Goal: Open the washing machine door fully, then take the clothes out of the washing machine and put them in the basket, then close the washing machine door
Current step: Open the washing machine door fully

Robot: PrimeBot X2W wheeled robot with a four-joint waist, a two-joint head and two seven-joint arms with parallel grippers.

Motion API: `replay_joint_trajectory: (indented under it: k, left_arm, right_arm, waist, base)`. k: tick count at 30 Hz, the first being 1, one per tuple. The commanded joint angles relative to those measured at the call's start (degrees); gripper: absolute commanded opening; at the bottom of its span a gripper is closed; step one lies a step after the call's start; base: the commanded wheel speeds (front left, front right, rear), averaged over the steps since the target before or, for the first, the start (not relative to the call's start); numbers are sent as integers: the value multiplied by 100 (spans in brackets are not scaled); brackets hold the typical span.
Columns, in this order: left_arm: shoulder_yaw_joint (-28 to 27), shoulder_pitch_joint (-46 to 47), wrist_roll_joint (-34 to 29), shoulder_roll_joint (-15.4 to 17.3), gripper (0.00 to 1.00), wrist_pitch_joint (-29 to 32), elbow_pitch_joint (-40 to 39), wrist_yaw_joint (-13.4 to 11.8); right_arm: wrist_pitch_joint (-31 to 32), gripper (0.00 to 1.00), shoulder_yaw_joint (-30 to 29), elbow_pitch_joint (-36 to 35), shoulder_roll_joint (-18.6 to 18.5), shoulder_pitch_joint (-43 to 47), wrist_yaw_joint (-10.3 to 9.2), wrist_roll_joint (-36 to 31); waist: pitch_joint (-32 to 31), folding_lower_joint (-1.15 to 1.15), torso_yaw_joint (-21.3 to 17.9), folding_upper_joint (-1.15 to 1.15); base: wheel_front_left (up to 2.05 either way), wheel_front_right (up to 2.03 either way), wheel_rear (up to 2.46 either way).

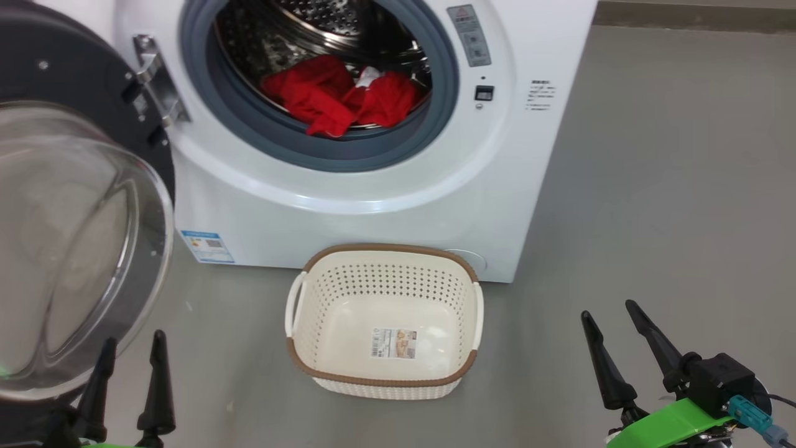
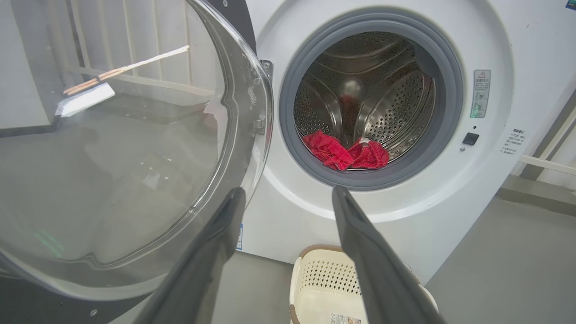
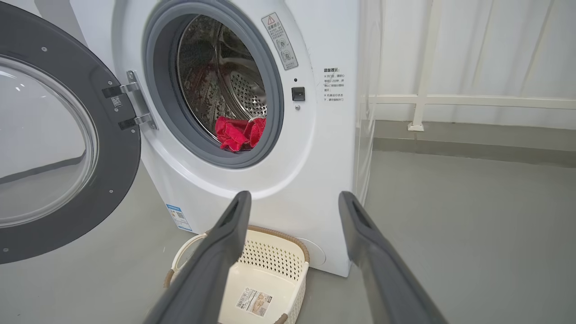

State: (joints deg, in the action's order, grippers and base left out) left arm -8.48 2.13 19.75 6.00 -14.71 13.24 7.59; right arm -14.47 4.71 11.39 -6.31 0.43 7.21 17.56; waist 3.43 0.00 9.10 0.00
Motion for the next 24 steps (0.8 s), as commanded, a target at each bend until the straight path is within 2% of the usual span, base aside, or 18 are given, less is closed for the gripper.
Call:
replay_joint_trajectory:
  k: [1,13,24]
  left_arm:
    - [-135,47,51,167,100,-29,-188,-10]
    - [377,-129,141,253,100,-29,-572,-10]
    - [580,-248,198,231,100,-29,-863,-10]
  right_arm:
    - [-52,100,75,-176,-48,-29,28,2]
    - [-52,100,-93,-258,-24,35,28,-2]
    - [-52,100,-297,-334,9,26,28,-53]
  waist:
    - [-1,0,-161,0]
    - [64,0,-650,0]
    - [160,0,-1113,0]
  base:
    - [0,0,0]
    - [0,0,0]
    - [0,0,0]
